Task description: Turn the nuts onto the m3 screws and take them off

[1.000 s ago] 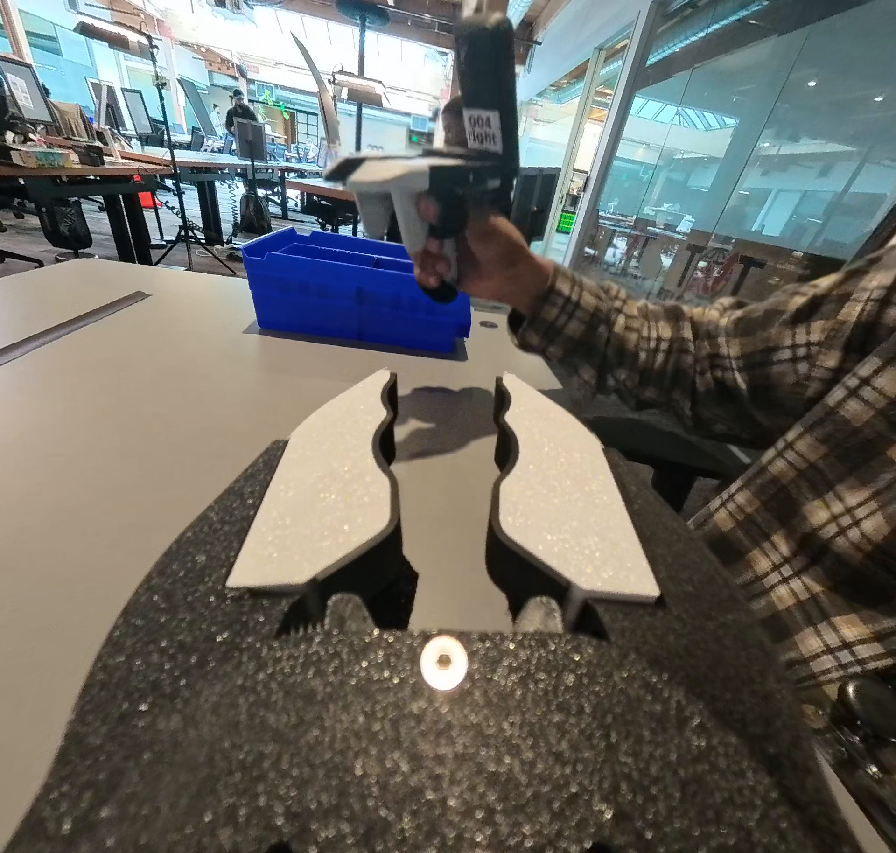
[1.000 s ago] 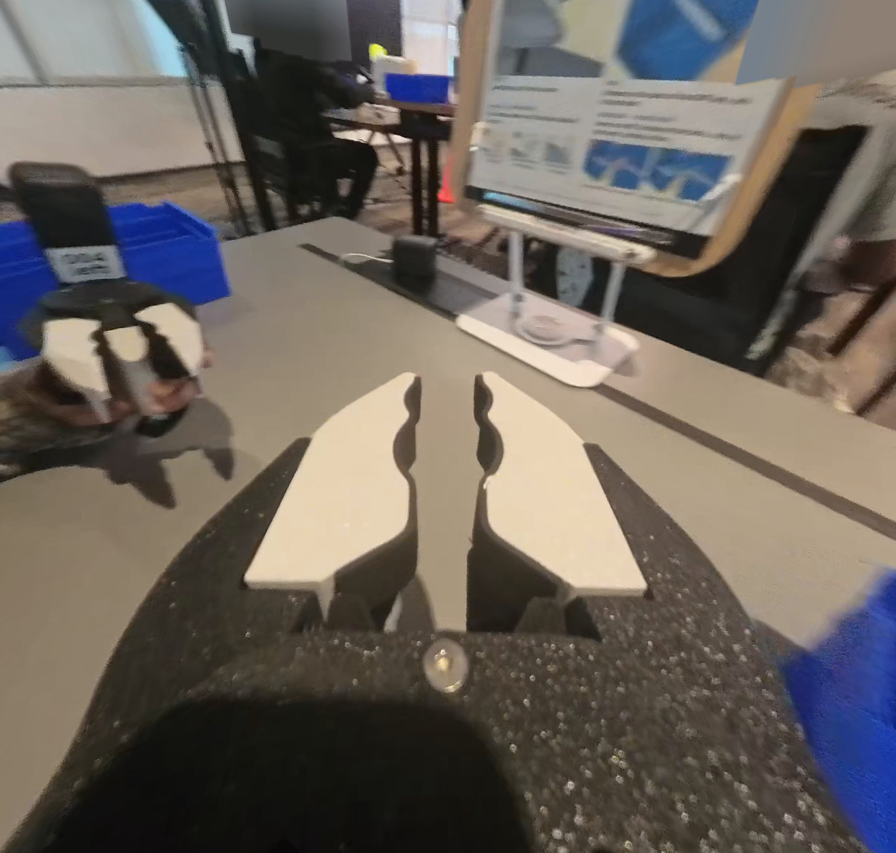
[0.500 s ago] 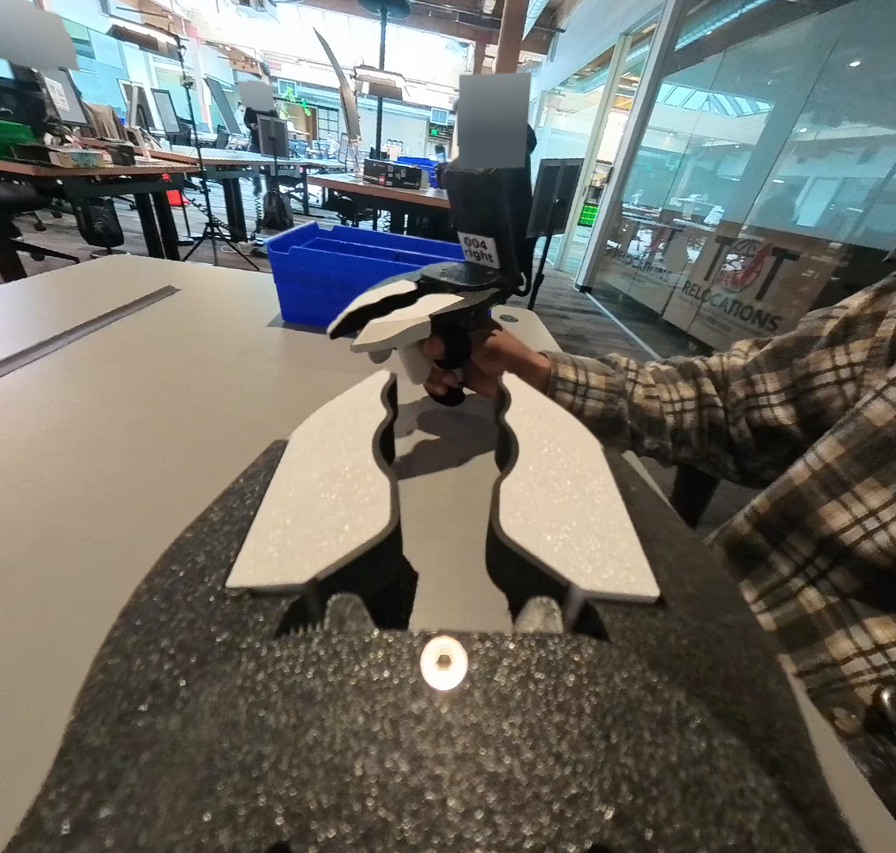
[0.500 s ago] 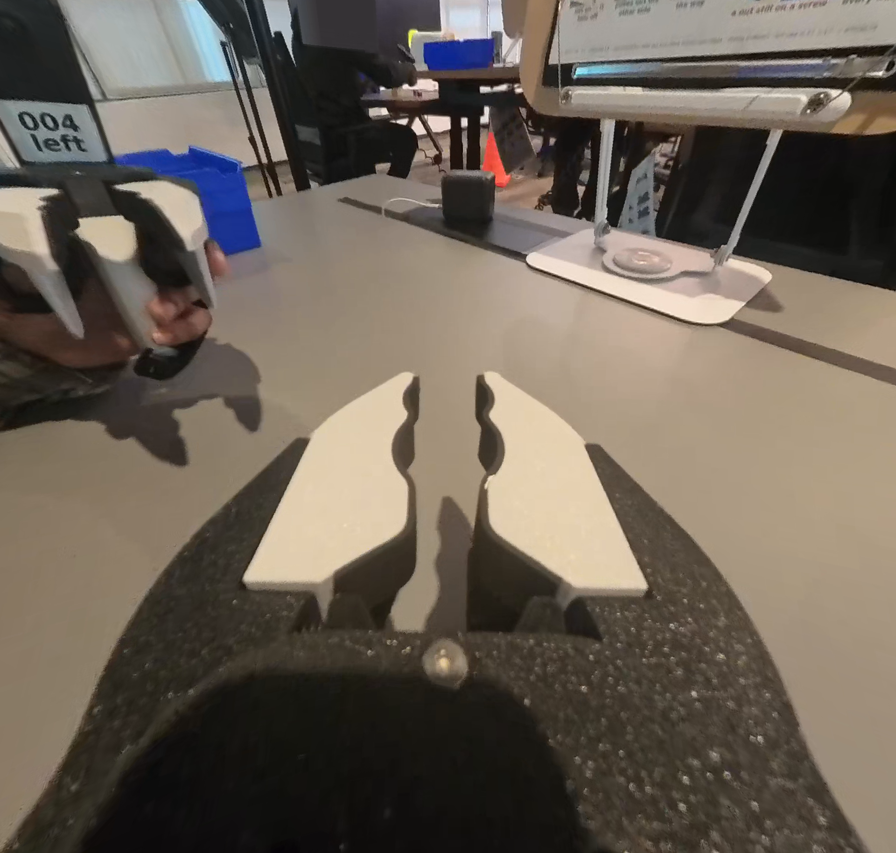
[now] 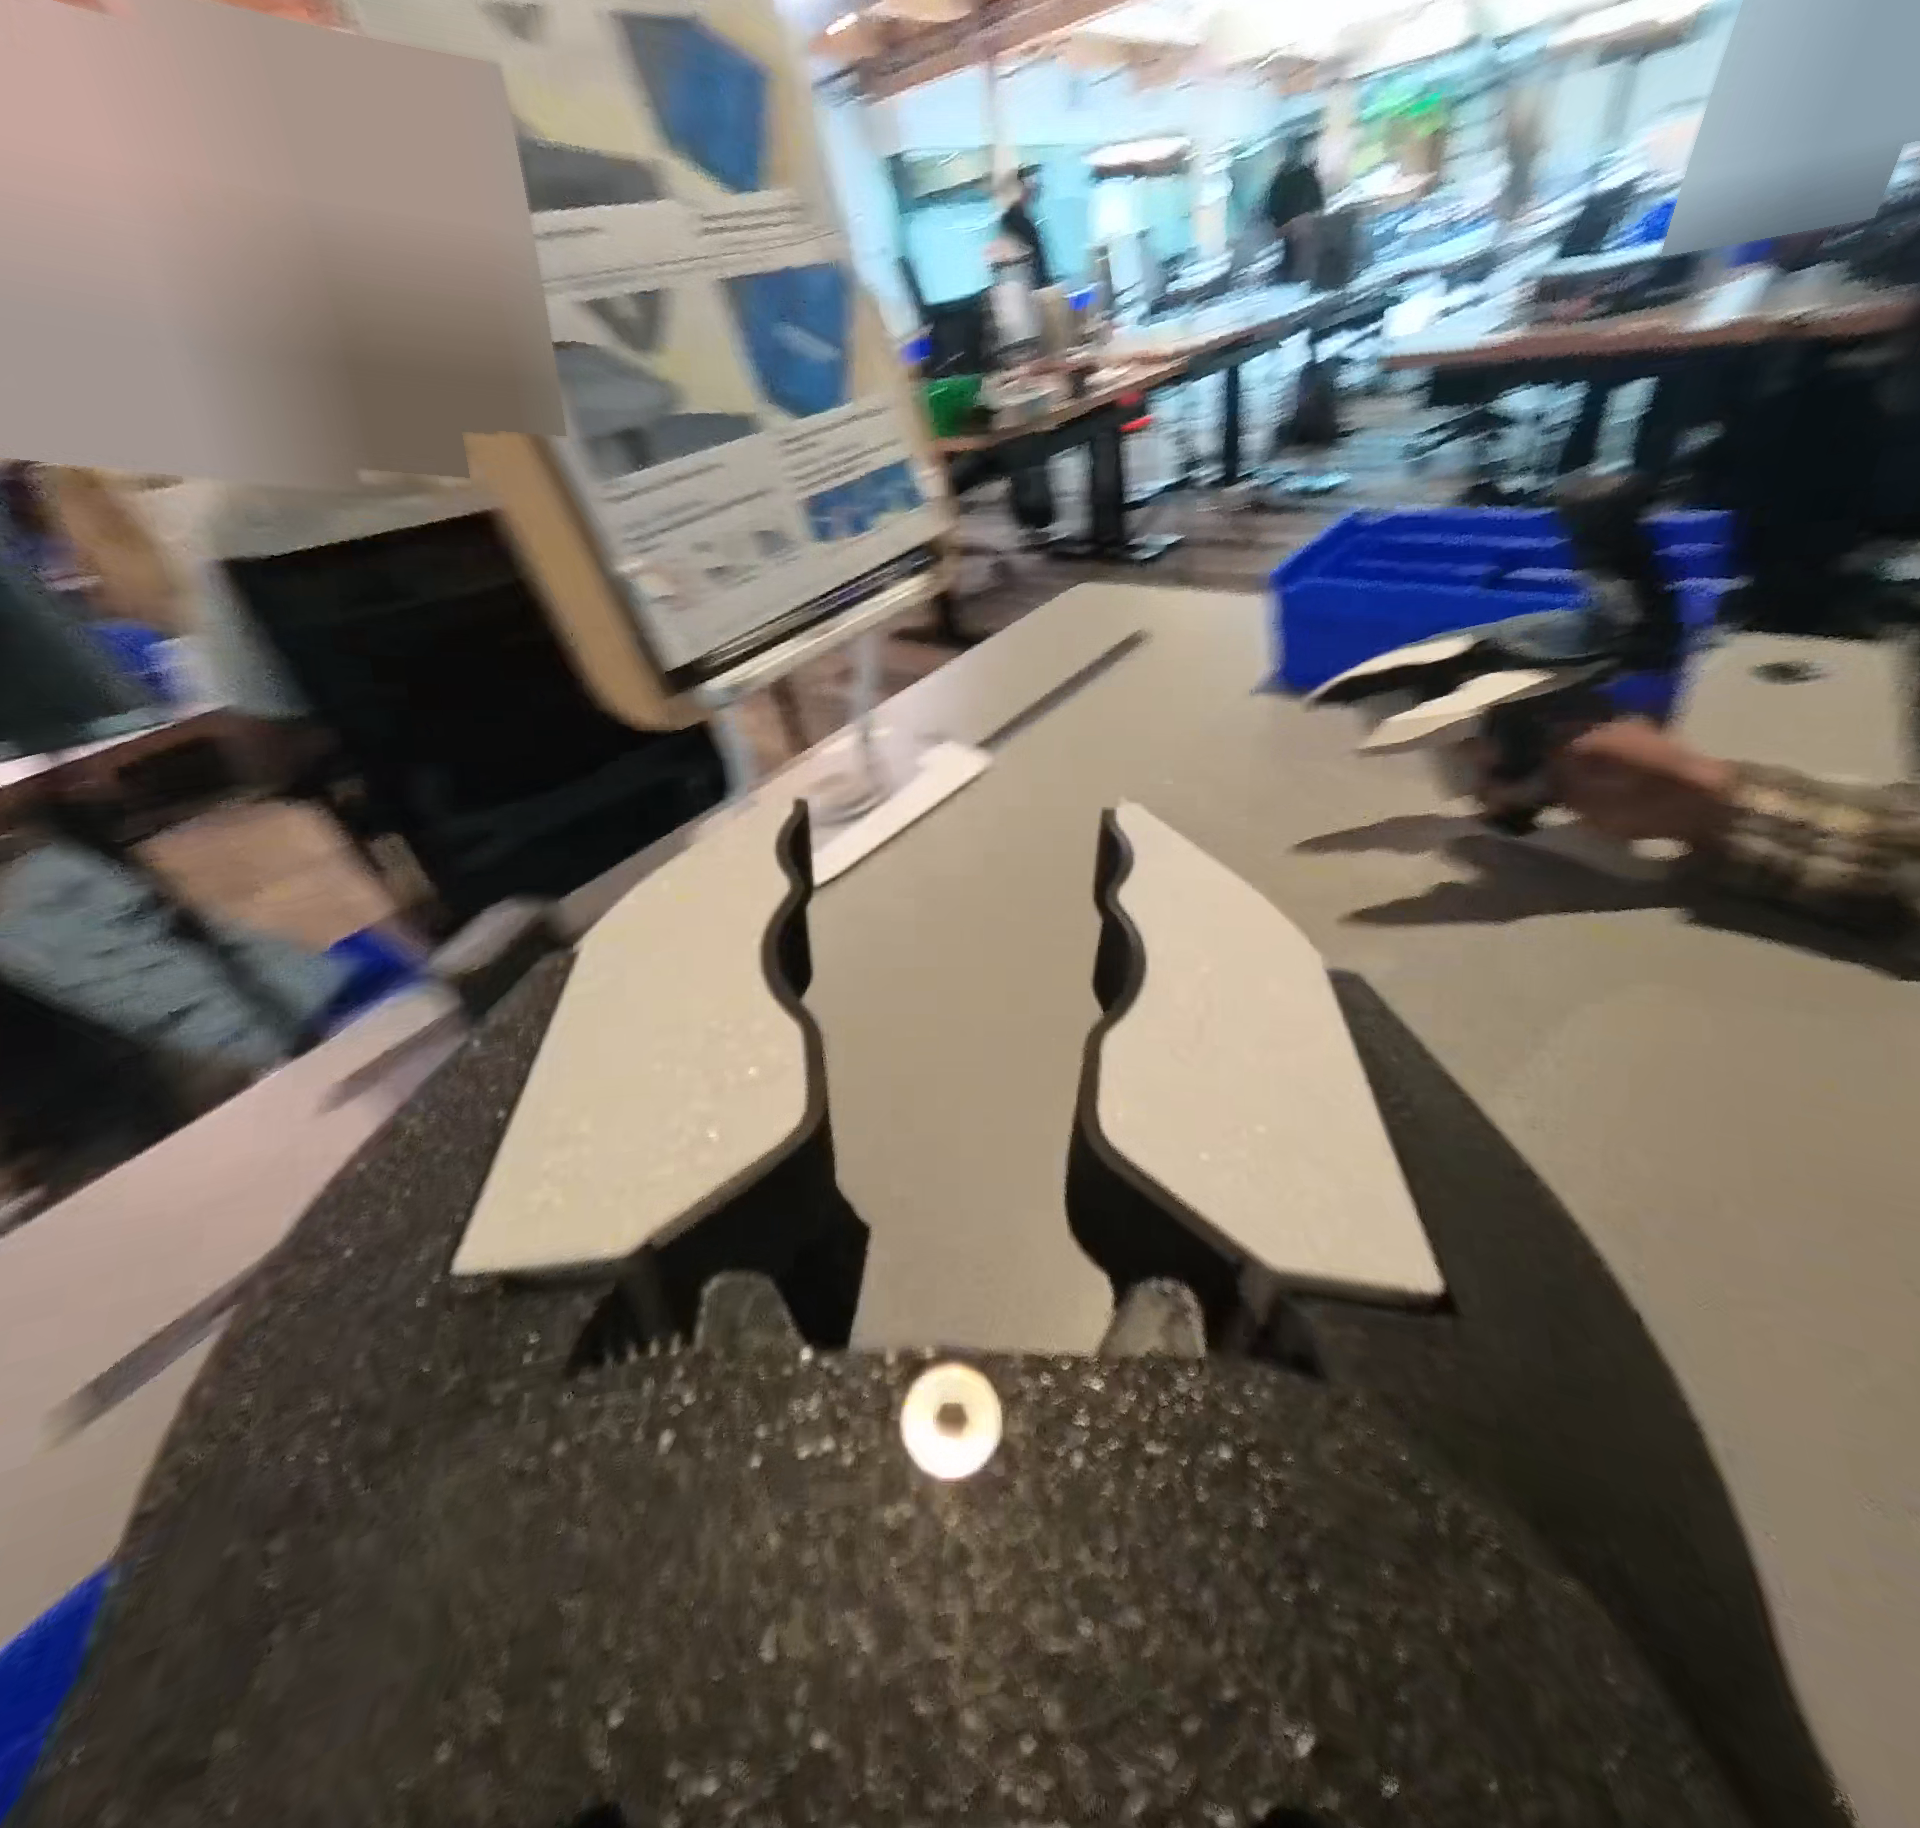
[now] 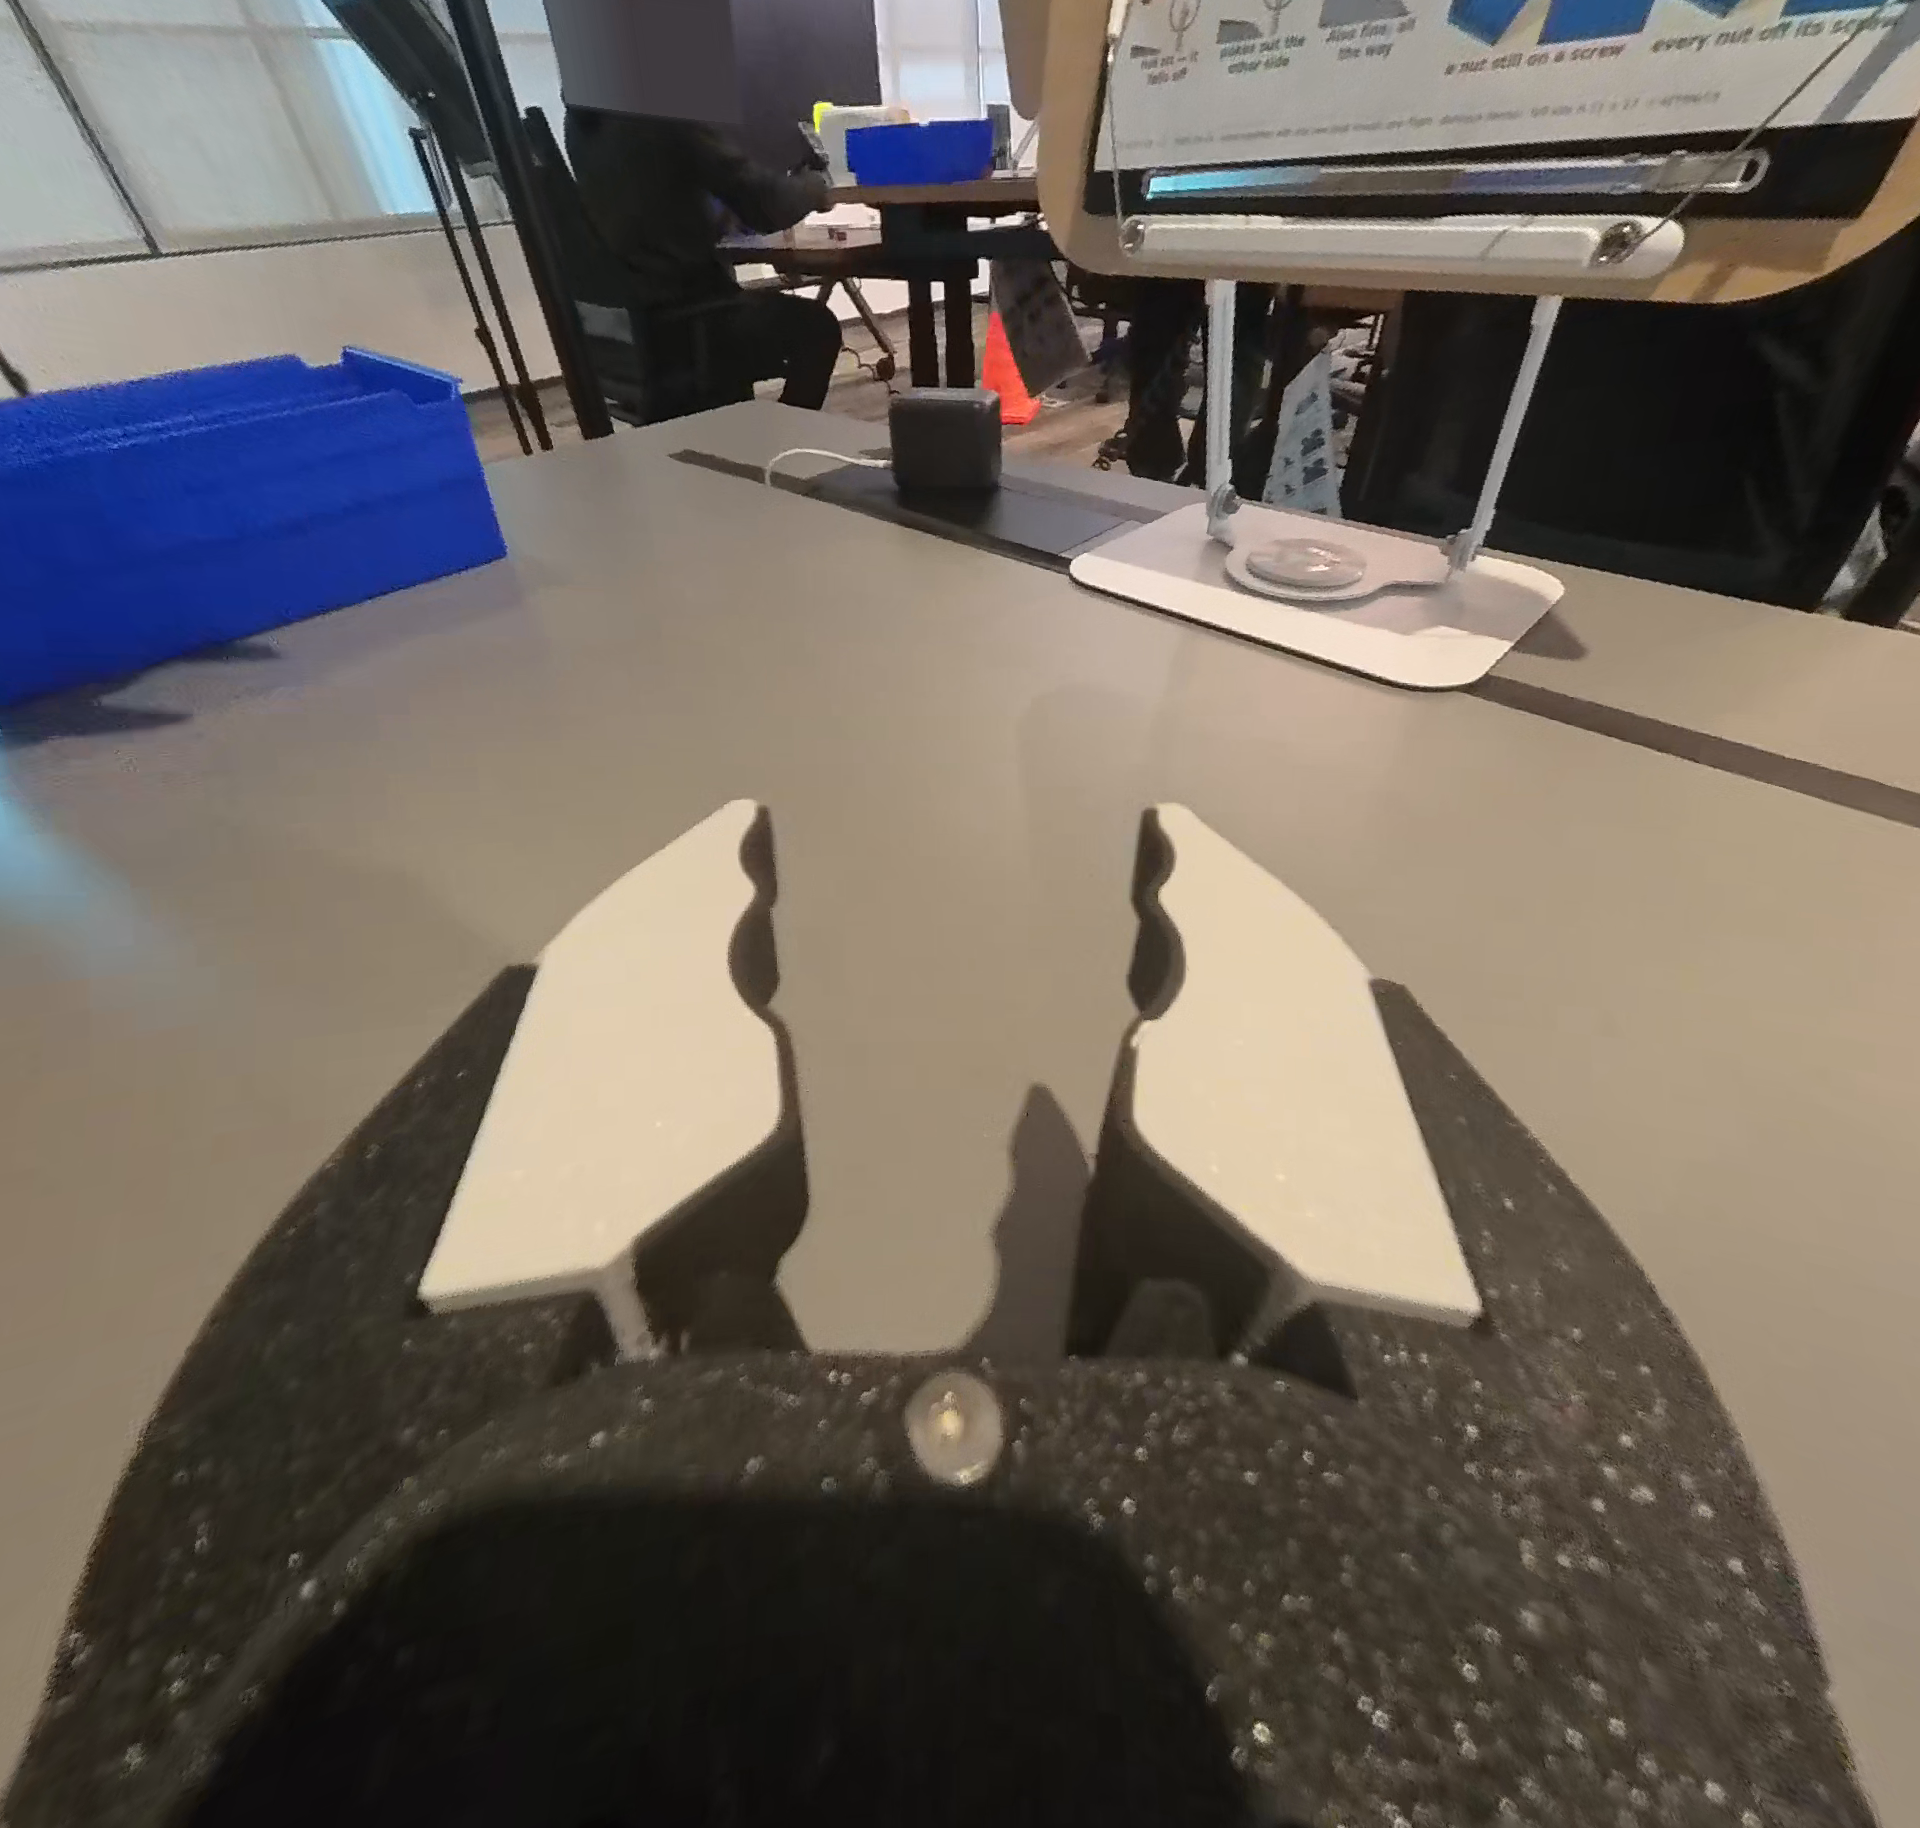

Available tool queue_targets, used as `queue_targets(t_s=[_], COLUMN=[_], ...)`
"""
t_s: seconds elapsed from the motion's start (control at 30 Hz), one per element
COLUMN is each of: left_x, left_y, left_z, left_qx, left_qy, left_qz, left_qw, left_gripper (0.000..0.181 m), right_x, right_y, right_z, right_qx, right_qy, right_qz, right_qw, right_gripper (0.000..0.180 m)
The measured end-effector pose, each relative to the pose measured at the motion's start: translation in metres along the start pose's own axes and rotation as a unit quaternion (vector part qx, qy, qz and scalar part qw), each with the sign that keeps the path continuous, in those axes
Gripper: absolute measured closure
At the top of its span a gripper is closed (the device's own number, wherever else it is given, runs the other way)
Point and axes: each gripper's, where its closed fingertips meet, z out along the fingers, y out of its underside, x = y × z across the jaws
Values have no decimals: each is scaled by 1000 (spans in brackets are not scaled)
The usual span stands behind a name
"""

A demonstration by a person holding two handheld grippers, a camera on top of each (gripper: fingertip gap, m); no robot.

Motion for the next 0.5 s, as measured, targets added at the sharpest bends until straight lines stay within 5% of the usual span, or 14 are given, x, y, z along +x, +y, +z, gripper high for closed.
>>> queue_targets(t_s=[0.23,0.5], left_x=[-125,-134], left_y=[77,189], left_z=[-136,-205], left_qx=[-230,-466], left_qy=[-224,-281], left_qz=[-36,-168], left_qw=[946,822], left_gripper=[117,122], right_x=[1,0], right_y=[0,4], right_z=[3,5], right_qx=[-3,-13], right_qy=[17,19], right_qz=[-5,-13], right_qw=[1000,1000], right_gripper=[90,92])
